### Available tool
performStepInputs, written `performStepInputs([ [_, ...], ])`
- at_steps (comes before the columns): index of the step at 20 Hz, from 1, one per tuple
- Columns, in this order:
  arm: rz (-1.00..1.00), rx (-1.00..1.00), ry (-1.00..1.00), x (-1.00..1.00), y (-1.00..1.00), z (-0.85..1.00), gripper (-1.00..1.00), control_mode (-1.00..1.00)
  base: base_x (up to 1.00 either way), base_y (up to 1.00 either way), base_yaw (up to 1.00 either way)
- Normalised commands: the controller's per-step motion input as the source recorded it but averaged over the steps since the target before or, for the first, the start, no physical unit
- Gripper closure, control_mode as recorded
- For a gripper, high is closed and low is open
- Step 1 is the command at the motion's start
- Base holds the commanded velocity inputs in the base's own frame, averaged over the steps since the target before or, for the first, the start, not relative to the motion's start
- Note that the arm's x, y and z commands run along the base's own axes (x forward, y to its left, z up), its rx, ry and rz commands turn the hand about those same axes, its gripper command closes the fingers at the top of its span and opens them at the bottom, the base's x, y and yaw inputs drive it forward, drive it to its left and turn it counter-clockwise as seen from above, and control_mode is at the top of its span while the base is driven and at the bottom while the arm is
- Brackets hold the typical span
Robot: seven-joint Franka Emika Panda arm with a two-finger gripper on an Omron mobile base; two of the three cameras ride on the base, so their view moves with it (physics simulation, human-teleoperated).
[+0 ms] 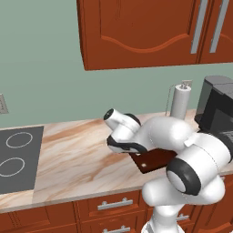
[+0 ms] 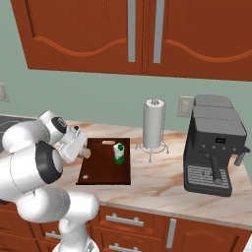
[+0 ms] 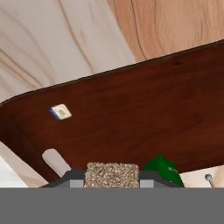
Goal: Take out the milk from the fridge and place it on the tray on the counter. Then take the sugar cube near the tray and place it in the tray.
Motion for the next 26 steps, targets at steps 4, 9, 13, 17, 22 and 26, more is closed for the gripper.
performStepInputs([
  [4, 0.0, 0.0, 0.0, 0.0, -0.3, 0.0, 1.0, -1.0, 0.0, 0.0, 0.0],
  [9, 0.06, 0.05, 0.02, 0.04, -0.07, -0.11, 1.0, -1.0, 0.0, 0.0, 0.0],
  [13, 0.12, 0.17, 0.03, 0.13, -0.01, -0.17, 1.0, -1.0, 0.0, 0.0, 0.0],
  [17, 0.1, 0.04, 0.01, 0.08, 0.0, -0.16, 1.0, -1.0, 0.0, 0.0, 0.0],
  [22, 0.06, 0.0, 0.0, 0.04, 0.0, -0.24, 1.0, -1.0, 0.0, 0.0, 0.0],
  [26, 0.05, 0.0, 0.01, 0.06, 0.0, -0.19, 1.0, -1.0, 0.0, 0.0, 0.0],
])
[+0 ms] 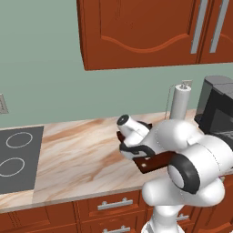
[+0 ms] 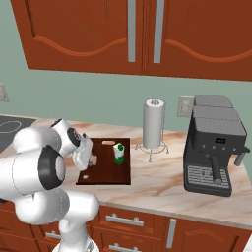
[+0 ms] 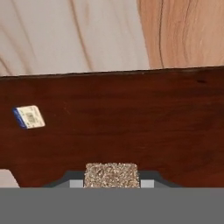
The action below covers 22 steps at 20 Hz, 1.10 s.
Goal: Take out the milk from the fridge and place it on the tray on the counter. Then take the sugar cube near the tray and place it in the tray.
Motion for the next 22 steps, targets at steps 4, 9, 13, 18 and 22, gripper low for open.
performStepInputs([
  [4, 0.04, 0.0, 0.04, 0.09, 0.0, -0.2, 1.0, -1.0, 0.0, 0.0, 0.0],
  [9, 0.03, 0.0, 0.08, 0.04, 0.0, -0.17, 1.0, -1.0, 0.0, 0.0, 0.0],
  [13, 0.02, 0.0, 0.11, 0.01, 0.0, -0.2, 1.0, -1.0, 0.0, 0.0, 0.0],
  [18, 0.02, 0.0, 0.11, 0.01, 0.0, -0.18, 1.0, -1.0, 0.0, 0.0, 0.0],
  [22, 0.02, 0.0, 0.07, 0.0, 0.0, -0.12, -1.0, -1.0, 0.0, 0.0, 0.0],
])
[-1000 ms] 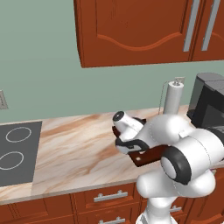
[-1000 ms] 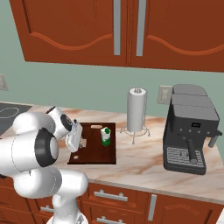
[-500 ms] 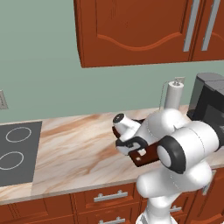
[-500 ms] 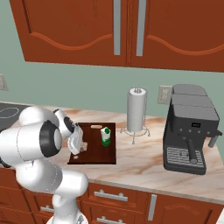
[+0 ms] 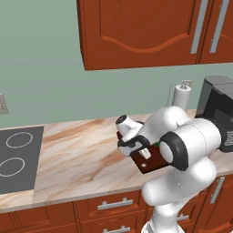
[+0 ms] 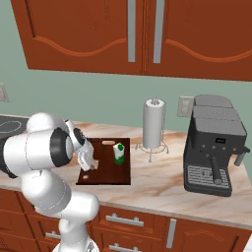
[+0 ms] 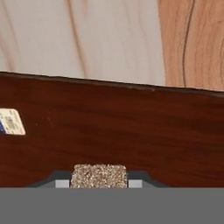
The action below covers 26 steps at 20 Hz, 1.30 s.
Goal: Take out the milk from the fridge and place it on the tray on the counter. Then take the sugar cube near the tray and place it in the tray.
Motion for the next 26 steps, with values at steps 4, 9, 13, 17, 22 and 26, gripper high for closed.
performStepInputs([
  [4, 0.0, 0.0, -0.07, -0.31, 0.01, 0.02, -1.0, -1.0, 0.0, 0.0, 0.0],
  [9, 0.0, -0.01, -0.19, -0.37, 0.06, 0.15, -1.0, -1.0, 0.0, 0.0, 0.0],
  [13, 0.0, 0.0, -0.12, -0.14, 0.04, 0.24, -1.0, -1.0, 0.0, 0.0, 0.0],
  [17, 0.0, -0.06, -0.11, -0.51, 0.29, 0.64, -1.0, -1.0, 0.0, 0.0, 0.0],
  [22, 0.0, -0.09, -0.06, -0.57, 0.29, 0.81, -1.0, -1.0, 0.0, 0.0, 0.0],
  [26, -0.05, -0.11, -0.04, -0.59, 0.06, 0.99, -1.0, -1.0, 0.0, 0.0, 0.0],
])
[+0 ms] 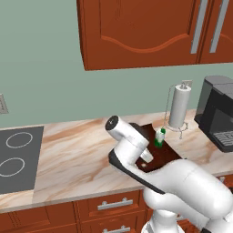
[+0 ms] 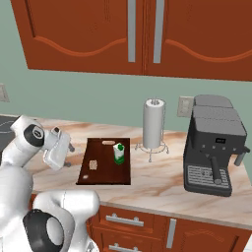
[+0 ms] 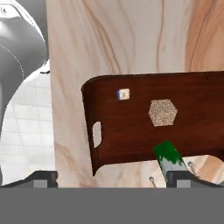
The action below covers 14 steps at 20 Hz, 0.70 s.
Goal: Take out the milk from the fridge and place it on the tray on the counter. Then take the sugar cube near the tray and place it in the tray.
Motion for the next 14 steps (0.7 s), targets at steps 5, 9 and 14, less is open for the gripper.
performStepInputs([
  [5, -0.05, -0.04, 0.02, -0.49, -0.27, 0.99, -1.0, -1.0, 0.0, 0.0, 0.0],
  [9, -0.04, 0.0, 0.04, -0.33, -0.59, 1.0, -1.0, -1.0, 0.0, 0.0, 0.0],
  [14, -0.06, 0.0, 0.04, -0.81, -0.55, 0.89, -1.0, -1.0, 0.0, 0.0, 0.0],
])
